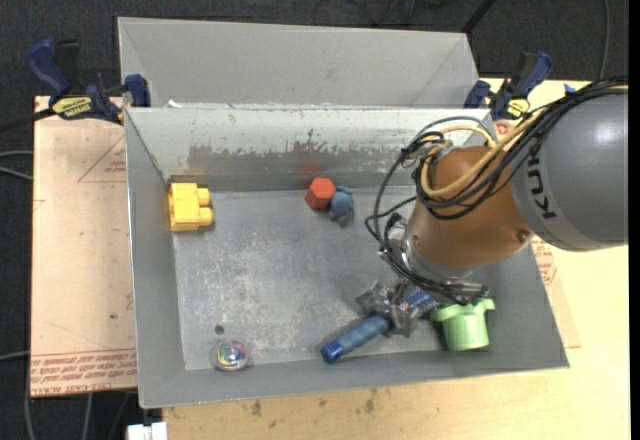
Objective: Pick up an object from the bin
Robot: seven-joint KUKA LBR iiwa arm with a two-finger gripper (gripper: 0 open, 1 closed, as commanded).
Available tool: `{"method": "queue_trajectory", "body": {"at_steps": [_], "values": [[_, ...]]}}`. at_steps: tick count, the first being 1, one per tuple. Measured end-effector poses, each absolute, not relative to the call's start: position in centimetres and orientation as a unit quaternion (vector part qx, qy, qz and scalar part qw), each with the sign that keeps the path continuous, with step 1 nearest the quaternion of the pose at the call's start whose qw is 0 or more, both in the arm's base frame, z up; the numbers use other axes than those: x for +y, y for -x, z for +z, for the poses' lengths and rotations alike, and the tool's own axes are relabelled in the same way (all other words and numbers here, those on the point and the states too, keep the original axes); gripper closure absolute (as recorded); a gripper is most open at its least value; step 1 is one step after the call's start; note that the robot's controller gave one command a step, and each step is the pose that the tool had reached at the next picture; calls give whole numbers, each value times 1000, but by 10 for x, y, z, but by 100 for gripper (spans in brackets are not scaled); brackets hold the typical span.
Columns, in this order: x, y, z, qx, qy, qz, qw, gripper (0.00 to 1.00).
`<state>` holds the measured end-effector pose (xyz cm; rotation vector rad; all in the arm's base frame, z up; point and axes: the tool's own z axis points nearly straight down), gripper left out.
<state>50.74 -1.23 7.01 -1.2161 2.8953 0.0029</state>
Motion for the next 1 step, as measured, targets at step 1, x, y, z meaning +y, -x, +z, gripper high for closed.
{"method": "queue_trajectory", "body": {"at_steps": [1], "values": [[6,-491,205,919,394,-1,4,100]]}}
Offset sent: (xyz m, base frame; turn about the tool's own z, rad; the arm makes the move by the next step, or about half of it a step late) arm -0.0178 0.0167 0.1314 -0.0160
